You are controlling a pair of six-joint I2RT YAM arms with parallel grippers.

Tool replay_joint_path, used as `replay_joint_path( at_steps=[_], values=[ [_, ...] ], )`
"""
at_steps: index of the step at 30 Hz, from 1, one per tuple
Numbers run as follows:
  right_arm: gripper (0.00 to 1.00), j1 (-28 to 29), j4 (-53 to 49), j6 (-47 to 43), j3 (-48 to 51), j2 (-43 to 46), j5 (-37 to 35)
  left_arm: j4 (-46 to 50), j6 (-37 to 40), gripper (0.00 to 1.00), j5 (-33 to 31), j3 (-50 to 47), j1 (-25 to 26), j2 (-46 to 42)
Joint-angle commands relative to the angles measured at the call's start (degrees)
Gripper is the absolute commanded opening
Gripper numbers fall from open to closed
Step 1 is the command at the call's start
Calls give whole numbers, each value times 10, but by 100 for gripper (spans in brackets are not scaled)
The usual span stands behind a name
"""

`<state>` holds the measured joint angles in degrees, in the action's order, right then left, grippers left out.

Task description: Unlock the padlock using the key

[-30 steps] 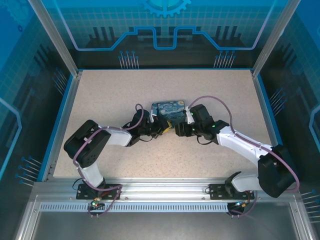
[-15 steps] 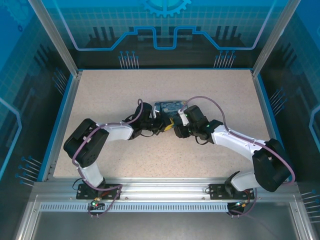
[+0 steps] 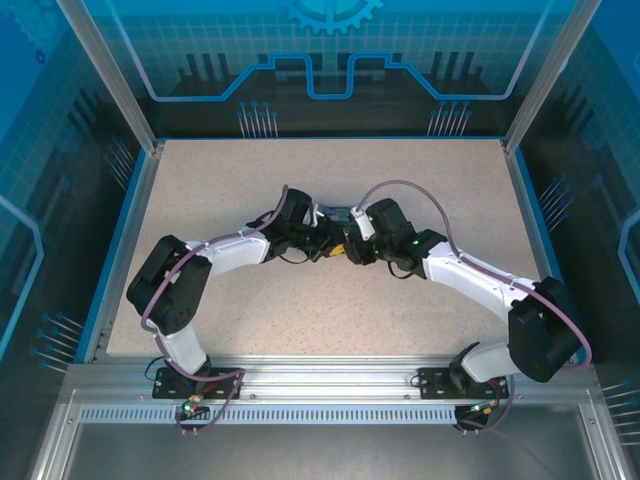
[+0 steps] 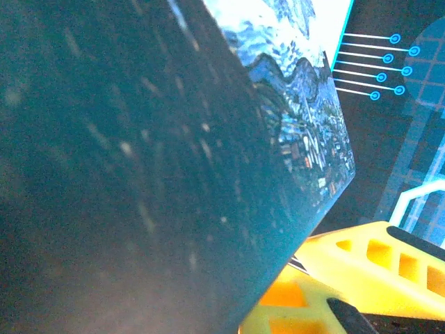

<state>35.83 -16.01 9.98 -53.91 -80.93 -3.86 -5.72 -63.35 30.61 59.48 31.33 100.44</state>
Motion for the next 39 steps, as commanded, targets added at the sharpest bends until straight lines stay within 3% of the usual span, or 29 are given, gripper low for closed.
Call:
replay_joint_path(
  at_steps=[1,6,21,39],
  values=[
    [41,-1,-22,-16,-10,-11,-2,36,16,0,30,23,-3,-1],
    [37,-2,-17,-15,3,-11,-5,39,20,0,32,27,-4,4],
    [38,-3,5,-11,46,-12,-2,38,25,0,37,30,-9,7],
    [38,6,10,-4,1,-51,-5,36,28,0,39,28,-9,4]
  ],
)
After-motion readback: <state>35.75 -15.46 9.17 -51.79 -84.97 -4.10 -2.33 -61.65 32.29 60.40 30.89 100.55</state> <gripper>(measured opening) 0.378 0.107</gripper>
